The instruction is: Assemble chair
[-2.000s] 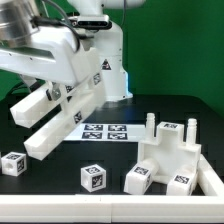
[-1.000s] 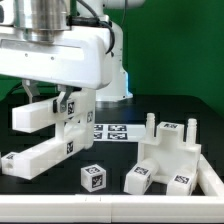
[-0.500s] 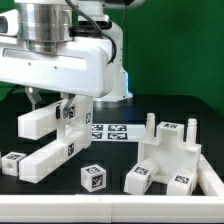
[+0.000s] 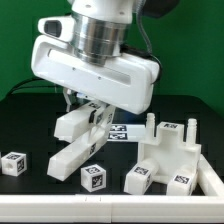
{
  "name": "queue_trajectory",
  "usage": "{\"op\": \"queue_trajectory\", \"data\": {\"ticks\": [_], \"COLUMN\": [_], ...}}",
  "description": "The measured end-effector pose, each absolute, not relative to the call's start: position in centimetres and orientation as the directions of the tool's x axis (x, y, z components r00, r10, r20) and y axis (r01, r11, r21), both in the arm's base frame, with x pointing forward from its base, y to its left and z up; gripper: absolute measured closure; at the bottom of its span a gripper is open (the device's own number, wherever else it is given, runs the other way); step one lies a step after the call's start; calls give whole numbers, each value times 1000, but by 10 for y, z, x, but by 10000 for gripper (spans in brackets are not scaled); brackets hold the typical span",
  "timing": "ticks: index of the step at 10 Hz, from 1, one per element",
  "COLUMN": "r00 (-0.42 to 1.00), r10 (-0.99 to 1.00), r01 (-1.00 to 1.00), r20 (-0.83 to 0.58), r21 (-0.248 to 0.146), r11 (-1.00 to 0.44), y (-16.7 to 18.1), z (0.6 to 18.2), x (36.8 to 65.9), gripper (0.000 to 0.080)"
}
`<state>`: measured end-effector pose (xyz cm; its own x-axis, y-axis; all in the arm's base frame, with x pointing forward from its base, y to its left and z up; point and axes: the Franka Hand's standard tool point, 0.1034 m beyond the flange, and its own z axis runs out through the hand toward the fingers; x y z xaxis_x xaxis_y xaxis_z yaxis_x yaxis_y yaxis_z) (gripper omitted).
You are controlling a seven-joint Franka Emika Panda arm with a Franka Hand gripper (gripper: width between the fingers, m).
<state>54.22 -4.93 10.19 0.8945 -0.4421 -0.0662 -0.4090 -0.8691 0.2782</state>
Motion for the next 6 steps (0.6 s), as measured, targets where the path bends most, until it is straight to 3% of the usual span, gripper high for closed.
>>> {"op": "queue_trajectory", "data": {"ticks": [2, 6], "r00": [895, 869], "r10": [-438, -471], "r01": [-395, -382], "r20": [-88, -154], "r21": [303, 397], "r11": [-867, -835], "y": [-48, -61], "z": [104, 124], "x": [530, 511], "gripper": [514, 514]}}
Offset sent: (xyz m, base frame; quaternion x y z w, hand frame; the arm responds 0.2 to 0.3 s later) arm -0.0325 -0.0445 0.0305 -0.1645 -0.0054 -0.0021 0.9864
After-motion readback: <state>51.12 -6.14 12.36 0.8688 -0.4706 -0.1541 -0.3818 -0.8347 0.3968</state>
